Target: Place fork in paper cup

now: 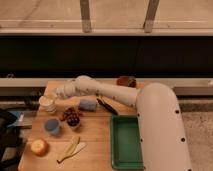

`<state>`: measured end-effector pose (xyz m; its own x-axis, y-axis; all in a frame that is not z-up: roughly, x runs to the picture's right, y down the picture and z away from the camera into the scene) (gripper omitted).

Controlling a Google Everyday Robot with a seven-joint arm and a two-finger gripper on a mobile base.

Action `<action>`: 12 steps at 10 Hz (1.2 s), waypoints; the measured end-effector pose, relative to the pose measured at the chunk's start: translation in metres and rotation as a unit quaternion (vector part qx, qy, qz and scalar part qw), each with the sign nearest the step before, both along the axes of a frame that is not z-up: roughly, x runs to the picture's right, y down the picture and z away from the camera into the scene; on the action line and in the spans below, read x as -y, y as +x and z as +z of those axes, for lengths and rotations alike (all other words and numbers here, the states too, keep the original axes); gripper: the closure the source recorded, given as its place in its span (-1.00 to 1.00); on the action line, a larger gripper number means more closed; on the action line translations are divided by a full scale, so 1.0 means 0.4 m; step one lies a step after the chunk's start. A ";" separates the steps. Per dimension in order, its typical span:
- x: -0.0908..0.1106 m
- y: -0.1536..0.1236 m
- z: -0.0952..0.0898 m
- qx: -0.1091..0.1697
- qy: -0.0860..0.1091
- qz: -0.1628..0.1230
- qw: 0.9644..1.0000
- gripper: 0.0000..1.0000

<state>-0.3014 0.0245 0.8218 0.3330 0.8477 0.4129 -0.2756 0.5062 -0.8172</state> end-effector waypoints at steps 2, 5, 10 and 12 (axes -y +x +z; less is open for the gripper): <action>-0.013 0.011 0.007 -0.009 -0.007 -0.004 1.000 1.00; -0.036 0.010 0.022 -0.013 -0.023 -0.010 1.000 1.00; -0.035 0.019 0.023 -0.023 -0.021 -0.010 0.999 0.21; -0.018 0.032 0.015 -0.028 -0.010 -0.006 1.000 -0.14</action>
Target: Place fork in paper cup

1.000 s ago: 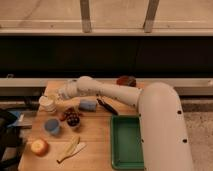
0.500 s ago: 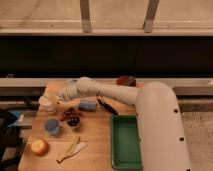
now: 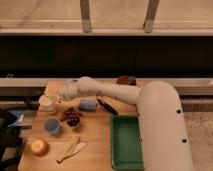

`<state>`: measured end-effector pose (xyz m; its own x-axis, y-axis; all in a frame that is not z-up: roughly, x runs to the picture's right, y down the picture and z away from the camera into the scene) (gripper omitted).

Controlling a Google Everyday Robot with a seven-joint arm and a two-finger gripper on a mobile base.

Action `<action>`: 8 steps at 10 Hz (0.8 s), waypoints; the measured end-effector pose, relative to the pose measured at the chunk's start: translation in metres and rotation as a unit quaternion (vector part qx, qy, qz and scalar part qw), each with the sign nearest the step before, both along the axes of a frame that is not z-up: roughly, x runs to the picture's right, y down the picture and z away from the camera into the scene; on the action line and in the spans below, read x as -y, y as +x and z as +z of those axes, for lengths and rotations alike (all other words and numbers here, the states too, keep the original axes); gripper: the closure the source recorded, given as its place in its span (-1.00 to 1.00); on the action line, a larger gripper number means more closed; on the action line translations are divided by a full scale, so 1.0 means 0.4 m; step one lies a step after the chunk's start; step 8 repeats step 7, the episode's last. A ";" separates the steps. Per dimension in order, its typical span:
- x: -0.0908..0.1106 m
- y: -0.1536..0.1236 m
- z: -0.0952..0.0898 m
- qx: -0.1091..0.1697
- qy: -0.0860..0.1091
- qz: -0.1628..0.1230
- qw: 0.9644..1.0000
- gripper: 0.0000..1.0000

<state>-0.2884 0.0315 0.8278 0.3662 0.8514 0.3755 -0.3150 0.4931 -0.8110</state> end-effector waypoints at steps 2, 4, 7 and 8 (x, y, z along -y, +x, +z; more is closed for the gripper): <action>0.011 0.004 -0.004 -0.002 0.007 0.002 1.000 -0.53; 0.016 0.002 -0.006 -0.001 0.010 0.001 1.000 -0.60; 0.018 0.004 -0.007 0.006 0.012 -0.002 1.000 -0.60; 0.018 0.004 -0.007 0.006 0.012 -0.002 1.000 -0.60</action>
